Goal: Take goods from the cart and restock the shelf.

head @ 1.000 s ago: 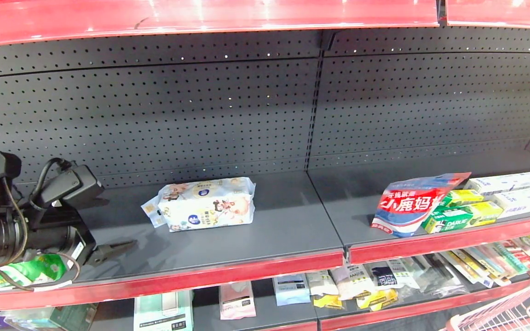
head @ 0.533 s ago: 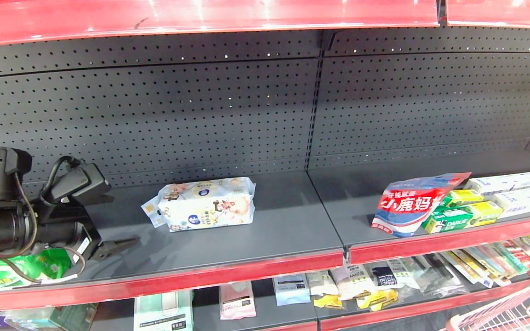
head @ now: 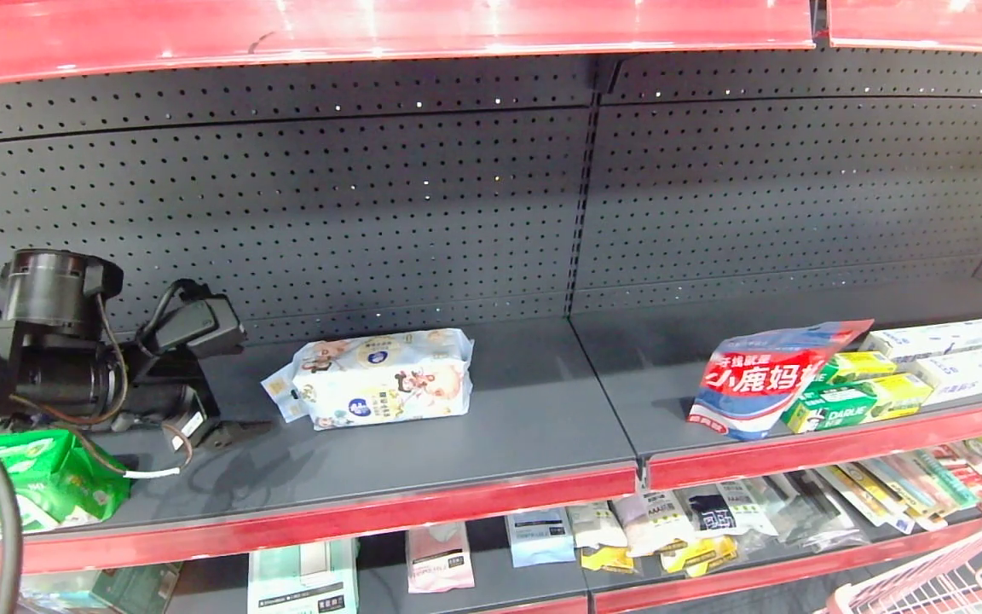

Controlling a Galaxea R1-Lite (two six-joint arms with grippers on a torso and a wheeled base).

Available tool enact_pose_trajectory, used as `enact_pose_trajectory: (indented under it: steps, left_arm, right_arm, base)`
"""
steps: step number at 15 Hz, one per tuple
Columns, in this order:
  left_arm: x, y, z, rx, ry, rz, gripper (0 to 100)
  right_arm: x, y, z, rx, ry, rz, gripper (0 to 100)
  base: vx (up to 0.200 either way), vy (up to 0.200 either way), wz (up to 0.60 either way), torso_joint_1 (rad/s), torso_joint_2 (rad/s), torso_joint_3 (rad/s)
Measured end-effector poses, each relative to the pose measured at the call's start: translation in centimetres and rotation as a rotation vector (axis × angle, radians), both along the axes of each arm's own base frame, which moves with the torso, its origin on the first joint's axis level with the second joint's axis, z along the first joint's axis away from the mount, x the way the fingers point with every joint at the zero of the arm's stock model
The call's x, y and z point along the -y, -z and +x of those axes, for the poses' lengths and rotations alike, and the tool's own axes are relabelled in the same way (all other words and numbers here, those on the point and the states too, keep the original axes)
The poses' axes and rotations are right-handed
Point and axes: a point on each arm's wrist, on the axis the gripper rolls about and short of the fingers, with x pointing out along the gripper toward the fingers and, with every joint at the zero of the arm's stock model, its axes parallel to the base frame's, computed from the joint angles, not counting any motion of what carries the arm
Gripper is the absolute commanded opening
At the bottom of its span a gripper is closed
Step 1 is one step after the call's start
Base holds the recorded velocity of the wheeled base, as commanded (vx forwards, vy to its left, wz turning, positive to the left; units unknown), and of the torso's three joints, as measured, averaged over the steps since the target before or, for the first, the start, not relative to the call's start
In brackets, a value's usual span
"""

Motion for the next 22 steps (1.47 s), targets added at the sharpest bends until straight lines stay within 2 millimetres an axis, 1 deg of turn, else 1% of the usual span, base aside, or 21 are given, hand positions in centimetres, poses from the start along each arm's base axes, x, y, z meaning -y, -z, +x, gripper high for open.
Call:
enact_pose_trajectory:
  steps: [5, 12, 15, 19, 22]
  left_arm:
    - [1.2, 0.9, 2.7, -0.019, 0.044, 0.001, 100]
    - [1.9, 1.7, 6.1, -0.024, 0.062, 0.003, 100]
    - [2.4, 2.0, 6.9, -0.066, 0.078, 0.003, 100]
    - [3.1, 2.3, 7.8, -0.067, 0.098, 0.006, 100]
    - [4.5, 2.9, 8.1, -0.081, 0.135, 0.007, 100]
  right_arm:
    - [0.0, 0.3, 0.1, -0.013, 0.0, -0.003, 0]
    - [0.0, 0.7, 0.3, -0.03, -0.004, -0.005, 0]
    - [0.0, 0.9, 0.3, -0.035, -0.005, -0.006, 0]
    - [0.0, 1.1, 0.4, -0.044, -0.006, -0.007, 0]
    - [0.0, 1.1, 0.4, -0.045, -0.006, -0.007, 0]
  base:
    - [0.0, 0.0, 0.0, 0.0, 0.0, 0.0]
    - [0.0, 0.0, 0.0, 0.0, 0.0, 0.0]
    - [0.0, 0.0, 0.0, 0.0, 0.0, 0.0]
    - [0.0, 0.0, 0.0, 0.0, 0.0, 0.0]
    - [0.0, 0.0, 0.0, 0.0, 0.0, 0.0]
